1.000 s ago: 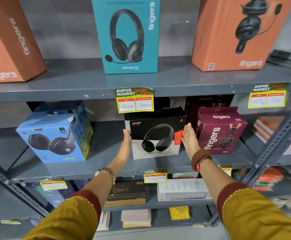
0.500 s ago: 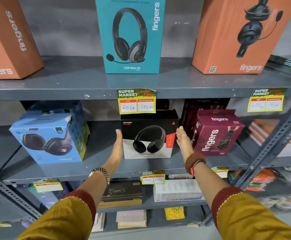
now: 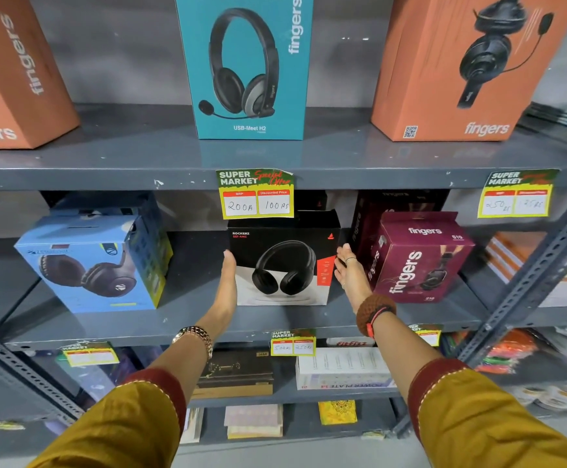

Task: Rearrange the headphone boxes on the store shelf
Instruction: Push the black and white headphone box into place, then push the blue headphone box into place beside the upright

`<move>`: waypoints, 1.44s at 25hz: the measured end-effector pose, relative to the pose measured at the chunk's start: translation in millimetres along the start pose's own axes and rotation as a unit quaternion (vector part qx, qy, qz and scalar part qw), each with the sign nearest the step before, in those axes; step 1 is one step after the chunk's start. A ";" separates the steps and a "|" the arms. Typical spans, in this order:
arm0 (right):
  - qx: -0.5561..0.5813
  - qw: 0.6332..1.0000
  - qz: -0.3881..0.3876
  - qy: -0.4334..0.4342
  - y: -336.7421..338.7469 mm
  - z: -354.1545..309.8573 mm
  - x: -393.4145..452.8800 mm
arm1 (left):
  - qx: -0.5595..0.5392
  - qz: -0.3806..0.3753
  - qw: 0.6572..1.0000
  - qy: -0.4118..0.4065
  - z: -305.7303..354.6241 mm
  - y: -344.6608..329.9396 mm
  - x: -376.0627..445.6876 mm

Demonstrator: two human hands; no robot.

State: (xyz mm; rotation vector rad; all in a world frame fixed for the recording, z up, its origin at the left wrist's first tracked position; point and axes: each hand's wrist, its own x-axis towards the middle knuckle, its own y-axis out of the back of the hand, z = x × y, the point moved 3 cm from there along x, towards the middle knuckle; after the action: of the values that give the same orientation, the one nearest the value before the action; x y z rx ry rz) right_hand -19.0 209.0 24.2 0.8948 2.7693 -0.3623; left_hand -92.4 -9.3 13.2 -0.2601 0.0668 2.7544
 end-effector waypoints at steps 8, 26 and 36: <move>-0.033 0.999 -0.008 0.006 2.3 4.7 0.9 | 0.008 -0.006 1.000 0.000 0.9 0.6 -2.9; -0.038 0.989 -0.078 -0.117 -250.0 105.4 -64.6 | 0.018 0.200 0.978 0.048 -48.6 335.5 -0.8; -0.045 0.996 -0.063 -0.040 -379.7 95.7 -70.1 | -0.004 0.036 0.999 -0.007 23.2 368.5 -3.4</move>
State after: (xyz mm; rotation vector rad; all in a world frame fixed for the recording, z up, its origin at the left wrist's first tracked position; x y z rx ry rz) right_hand -177.9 -155.7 16.0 0.6712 2.7520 -0.2846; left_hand -228.9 -351.2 41.1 -0.2444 0.0612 2.8289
